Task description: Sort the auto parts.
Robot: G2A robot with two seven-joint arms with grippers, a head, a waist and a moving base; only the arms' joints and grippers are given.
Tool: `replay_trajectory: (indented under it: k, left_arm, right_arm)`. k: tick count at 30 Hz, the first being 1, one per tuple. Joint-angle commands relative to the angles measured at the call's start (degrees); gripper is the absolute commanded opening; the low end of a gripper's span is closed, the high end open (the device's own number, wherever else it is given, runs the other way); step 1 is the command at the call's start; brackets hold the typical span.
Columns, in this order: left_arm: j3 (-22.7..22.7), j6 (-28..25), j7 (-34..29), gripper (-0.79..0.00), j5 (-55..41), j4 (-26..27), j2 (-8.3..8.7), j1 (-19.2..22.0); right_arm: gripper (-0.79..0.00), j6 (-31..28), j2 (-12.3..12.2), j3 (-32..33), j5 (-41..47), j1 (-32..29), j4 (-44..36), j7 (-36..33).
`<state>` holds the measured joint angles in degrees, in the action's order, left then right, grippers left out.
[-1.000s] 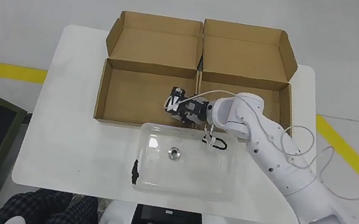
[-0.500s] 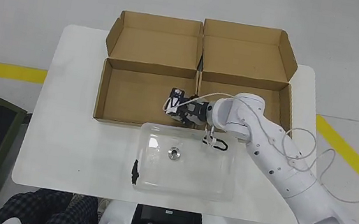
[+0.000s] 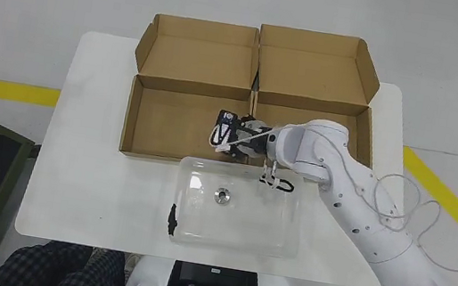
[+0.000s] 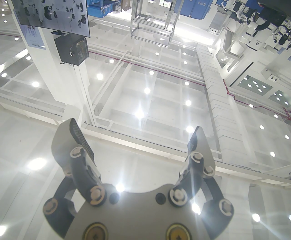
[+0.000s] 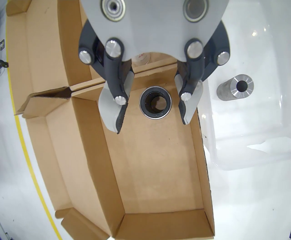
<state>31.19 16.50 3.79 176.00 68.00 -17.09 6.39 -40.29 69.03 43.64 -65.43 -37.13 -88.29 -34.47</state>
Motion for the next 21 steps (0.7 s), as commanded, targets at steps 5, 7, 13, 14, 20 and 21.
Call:
replay_trajectory:
  k: [5,7,13,14,20,21]
  left_arm:
    - [0.0,0.0,0.0,0.0,0.0,0.0,0.0,0.0]
    - [0.0,0.0,0.0,0.0,0.0,0.0,0.0,0.0]
    - [0.0,0.0,0.0,0.0,0.0,0.0,0.0,0.0]
    - [0.0,0.0,0.0,0.0,0.0,0.0,0.0,0.0]
    - [0.0,0.0,0.0,0.0,0.0,0.0,0.0,0.0]
    - [0.0,0.0,0.0,0.0,0.0,0.0,0.0,0.0]
  right_arm:
    - [-0.265,-1.8,-1.3,3.2,-1.2,-4.0,-8.3,0.1]
    - [-0.259,-2.7,-1.8,4.0,-1.5,-5.6,-10.8,0.2]
    - [-0.228,-5.5,-3.0,5.9,-3.6,-10.6,-15.8,0.6]
    - [-0.222,-6.2,-3.2,6.1,-3.9,-11.4,-16.2,0.9]
    - [-0.215,-9.2,-4.3,6.8,-7.5,-15.8,-18.8,1.7]
    - [-0.215,-9.4,-4.4,6.8,-8.2,-16.4,-19.2,1.9]
